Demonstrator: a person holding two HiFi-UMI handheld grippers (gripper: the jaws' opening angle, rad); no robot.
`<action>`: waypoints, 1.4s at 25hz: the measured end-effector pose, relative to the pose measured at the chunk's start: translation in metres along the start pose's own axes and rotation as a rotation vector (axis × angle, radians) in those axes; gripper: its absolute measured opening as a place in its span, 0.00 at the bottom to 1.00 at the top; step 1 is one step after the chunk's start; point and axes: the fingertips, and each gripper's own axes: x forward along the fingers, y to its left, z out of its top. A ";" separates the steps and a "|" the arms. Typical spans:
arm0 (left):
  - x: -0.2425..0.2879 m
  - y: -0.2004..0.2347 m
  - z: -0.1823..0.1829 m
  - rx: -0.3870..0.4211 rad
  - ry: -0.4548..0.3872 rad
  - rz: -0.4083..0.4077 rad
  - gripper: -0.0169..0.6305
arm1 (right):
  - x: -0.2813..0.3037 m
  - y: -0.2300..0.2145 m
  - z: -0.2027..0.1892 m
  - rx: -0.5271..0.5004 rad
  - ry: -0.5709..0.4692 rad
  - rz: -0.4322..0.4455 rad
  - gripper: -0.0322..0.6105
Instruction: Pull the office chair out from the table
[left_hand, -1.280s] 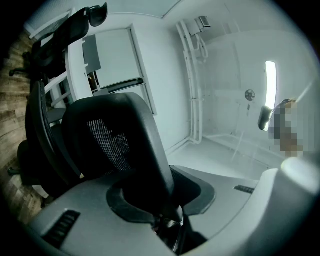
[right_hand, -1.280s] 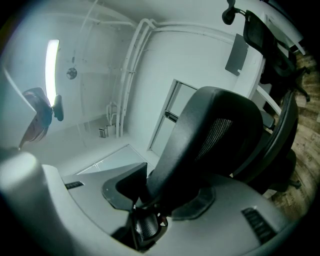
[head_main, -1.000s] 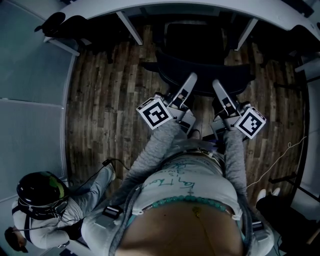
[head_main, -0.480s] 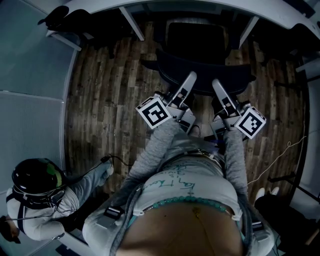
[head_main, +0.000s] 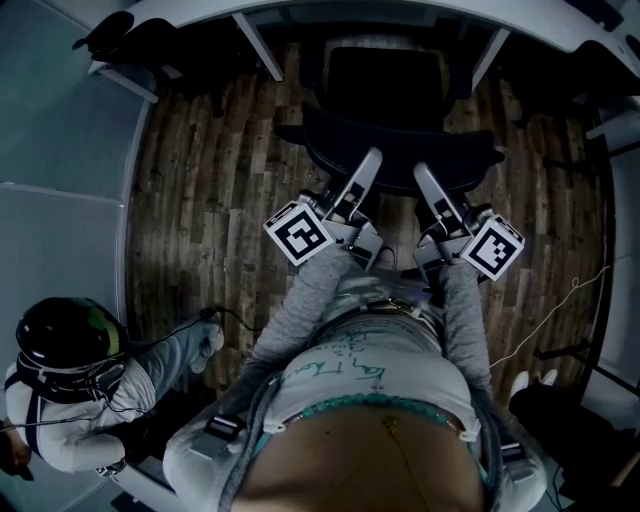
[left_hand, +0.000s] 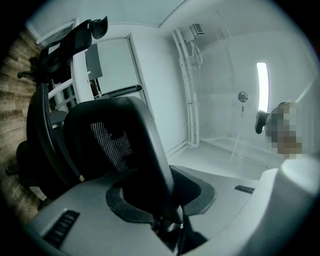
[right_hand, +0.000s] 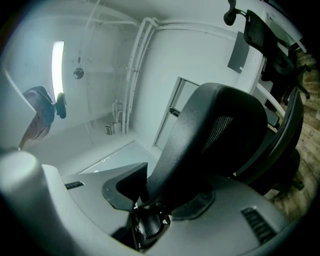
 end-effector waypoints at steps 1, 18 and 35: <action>0.000 -0.002 0.001 -0.002 -0.002 -0.003 0.20 | 0.000 0.002 0.001 0.000 -0.001 -0.002 0.28; 0.007 -0.013 0.012 -0.027 0.052 0.004 0.20 | 0.007 0.013 0.011 0.023 -0.015 -0.037 0.28; 0.005 -0.020 0.019 -0.046 0.076 0.023 0.20 | 0.009 0.023 0.011 0.040 -0.005 -0.083 0.28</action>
